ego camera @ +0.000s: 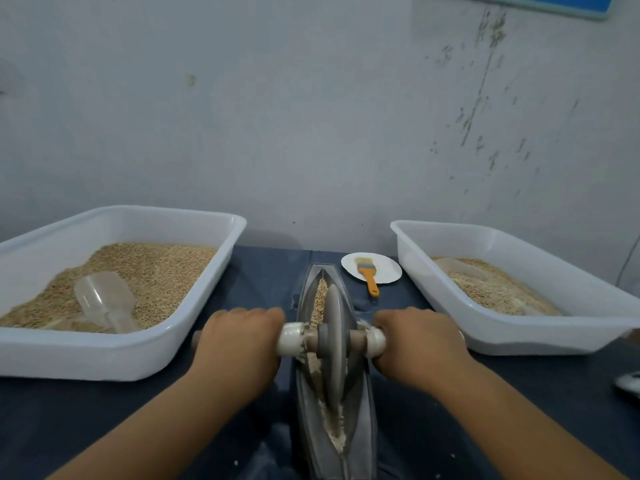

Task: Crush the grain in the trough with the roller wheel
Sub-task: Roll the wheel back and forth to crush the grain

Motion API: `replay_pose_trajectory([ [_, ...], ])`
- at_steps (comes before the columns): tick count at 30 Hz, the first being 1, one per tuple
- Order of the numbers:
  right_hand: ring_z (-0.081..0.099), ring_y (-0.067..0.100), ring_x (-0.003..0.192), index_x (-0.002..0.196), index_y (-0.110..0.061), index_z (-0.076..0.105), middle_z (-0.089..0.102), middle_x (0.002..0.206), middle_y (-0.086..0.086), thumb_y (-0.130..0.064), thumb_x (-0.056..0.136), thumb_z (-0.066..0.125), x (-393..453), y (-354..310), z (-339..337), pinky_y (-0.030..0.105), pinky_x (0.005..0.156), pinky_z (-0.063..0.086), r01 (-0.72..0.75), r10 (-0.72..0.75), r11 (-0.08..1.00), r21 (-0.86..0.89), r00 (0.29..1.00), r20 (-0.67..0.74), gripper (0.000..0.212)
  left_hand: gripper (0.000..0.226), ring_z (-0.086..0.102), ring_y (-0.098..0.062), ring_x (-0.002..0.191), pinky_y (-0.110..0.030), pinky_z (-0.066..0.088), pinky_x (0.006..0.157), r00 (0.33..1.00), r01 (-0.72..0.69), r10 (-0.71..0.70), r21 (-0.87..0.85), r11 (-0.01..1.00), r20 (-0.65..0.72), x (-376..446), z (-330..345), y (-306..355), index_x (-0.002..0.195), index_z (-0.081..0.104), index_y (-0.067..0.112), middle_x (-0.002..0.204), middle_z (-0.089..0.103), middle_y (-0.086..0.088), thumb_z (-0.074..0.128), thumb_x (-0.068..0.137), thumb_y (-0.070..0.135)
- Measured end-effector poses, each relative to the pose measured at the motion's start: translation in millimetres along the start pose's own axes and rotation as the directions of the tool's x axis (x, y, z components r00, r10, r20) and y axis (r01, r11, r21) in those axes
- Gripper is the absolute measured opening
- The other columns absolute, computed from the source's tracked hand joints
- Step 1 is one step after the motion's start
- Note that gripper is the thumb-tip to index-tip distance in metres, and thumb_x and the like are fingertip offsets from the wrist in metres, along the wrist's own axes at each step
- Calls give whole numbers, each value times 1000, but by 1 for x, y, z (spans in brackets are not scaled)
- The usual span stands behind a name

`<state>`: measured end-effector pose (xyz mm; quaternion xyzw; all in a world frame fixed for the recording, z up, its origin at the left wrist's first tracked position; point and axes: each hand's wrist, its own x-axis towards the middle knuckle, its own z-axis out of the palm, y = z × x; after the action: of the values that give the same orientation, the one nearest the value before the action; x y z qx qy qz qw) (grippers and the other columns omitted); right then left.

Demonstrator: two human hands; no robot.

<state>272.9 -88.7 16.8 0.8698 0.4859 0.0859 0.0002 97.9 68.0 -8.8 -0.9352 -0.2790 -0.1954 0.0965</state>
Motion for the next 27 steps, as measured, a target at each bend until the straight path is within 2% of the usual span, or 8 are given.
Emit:
replay_pose_trajectory([
  [6,40,7,58,68,-32,39,47,67,-11,-37,77,63,7,2,10,28,54,29,-71,70,995,70,997,8,26,21,42,-14,69,-30,29,65,999,32,-31,12,999,-16,11,-4,6,84,37,31,77,51,9,58,83,32],
  [9,43,10,60,72,-33,39,46,65,-11,-43,76,61,-17,2,17,28,50,25,-78,81,996,52,995,-59,24,39,42,-17,53,-30,26,55,985,-74,75,13,997,-157,-14,-5,10,71,45,25,60,48,7,80,55,21],
  [12,45,13,61,77,-34,39,45,65,-10,-44,78,58,-25,1,18,28,49,24,-71,73,997,29,992,-105,21,44,42,-20,44,-28,27,49,981,-116,112,-13,993,-155,-18,-6,7,61,47,21,50,45,4,85,39,13],
  [15,49,15,68,84,-34,47,48,71,-10,-42,81,59,-14,-2,13,30,57,31,-67,71,996,54,995,-69,15,33,45,-18,52,-29,23,55,996,-50,51,20,999,-69,-6,-7,9,67,48,24,57,49,6,80,58,22],
  [17,51,16,71,83,-32,48,50,72,-9,-38,81,59,-5,-2,11,30,60,33,-81,84,993,81,996,-34,13,19,42,-15,65,-31,23,61,996,18,-14,49,999,-84,4,1,10,79,41,29,69,46,8,60,82,29],
  [22,51,14,70,80,-32,48,50,71,-10,-38,82,60,-11,-1,15,29,58,33,-77,81,992,97,996,-40,13,19,36,-13,68,-31,20,62,998,24,-20,57,998,-59,5,-7,12,82,34,31,71,38,9,53,86,32],
  [24,51,12,67,78,-33,49,52,70,-10,-40,80,59,-23,3,12,27,54,30,-36,38,997,69,999,-36,13,26,36,-13,65,-31,21,62,995,-17,21,39,999,-94,-2,-11,13,79,36,31,68,40,9,62,80,31],
  [27,48,6,64,68,-31,48,53,66,-9,-48,74,57,-33,13,1,23,55,24,87,-86,996,10,996,-26,20,41,39,-17,46,-28,27,52,981,-142,137,-23,990,-140,-19,-17,9,62,45,25,52,45,7,83,47,21],
])
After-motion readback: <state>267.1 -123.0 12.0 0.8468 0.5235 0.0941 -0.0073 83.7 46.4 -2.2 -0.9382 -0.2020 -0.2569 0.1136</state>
